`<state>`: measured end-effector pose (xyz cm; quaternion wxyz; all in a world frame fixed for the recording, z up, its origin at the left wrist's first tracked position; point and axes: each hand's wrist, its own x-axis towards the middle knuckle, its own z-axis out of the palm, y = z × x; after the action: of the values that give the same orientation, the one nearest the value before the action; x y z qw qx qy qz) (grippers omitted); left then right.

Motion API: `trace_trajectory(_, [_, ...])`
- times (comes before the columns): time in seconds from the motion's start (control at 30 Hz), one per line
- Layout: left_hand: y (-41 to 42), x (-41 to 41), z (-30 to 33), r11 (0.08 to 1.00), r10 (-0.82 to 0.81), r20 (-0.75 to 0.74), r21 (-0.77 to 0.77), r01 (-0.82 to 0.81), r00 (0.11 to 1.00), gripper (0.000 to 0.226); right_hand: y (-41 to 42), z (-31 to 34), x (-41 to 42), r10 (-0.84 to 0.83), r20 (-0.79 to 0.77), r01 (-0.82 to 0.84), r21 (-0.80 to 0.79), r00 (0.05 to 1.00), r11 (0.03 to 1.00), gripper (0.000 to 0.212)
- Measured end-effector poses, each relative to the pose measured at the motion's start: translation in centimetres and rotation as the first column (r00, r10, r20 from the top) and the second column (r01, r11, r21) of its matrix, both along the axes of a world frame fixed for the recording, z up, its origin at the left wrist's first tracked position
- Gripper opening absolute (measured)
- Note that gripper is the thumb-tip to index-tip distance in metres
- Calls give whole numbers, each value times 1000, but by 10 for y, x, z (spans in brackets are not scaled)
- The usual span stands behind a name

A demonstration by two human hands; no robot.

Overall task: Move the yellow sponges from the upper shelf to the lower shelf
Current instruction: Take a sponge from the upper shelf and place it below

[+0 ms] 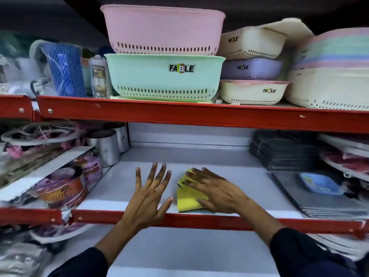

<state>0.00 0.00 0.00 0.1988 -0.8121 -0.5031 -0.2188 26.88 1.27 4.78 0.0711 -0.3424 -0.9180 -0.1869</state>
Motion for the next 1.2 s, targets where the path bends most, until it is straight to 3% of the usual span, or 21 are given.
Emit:
trace_trajectory(0.07, [7, -5, -3, 999, 16, 3, -52, -16, 1000, 74, 4, -8, -6, -46, -2, 45, -162, 999, 986, 62])
trace_trajectory(0.13, [16, -12, -11, 997, 37, -24, -73, -39, 999, 73, 6, -13, -11, -82, -6, 78, -224, 997, 971, 64])
trace_trajectory(0.47, [27, -19, -21, 989, 27, 73, -145, -16, 997, 73, 21, -9, -31, -111, 106, 135, -255, 988, 958, 68])
trace_trajectory(0.87, [26, -20, -21, 985, 27, 128, -174, -5, 991, 75, -56, -2, -42, -121, -324, 108, -59, 938, 992, 84])
trace_trajectory(1.03, [27, -19, -19, 980, 43, 144, -199, -14, 989, 77, -87, -50, -51, 14, -302, -37, -73, 953, 997, 76])
trace_trajectory(1.2, [27, -20, -23, 976, 41, 140, -217, -10, 989, 72, -86, -126, -62, 34, -207, -81, -221, 978, 972, 73])
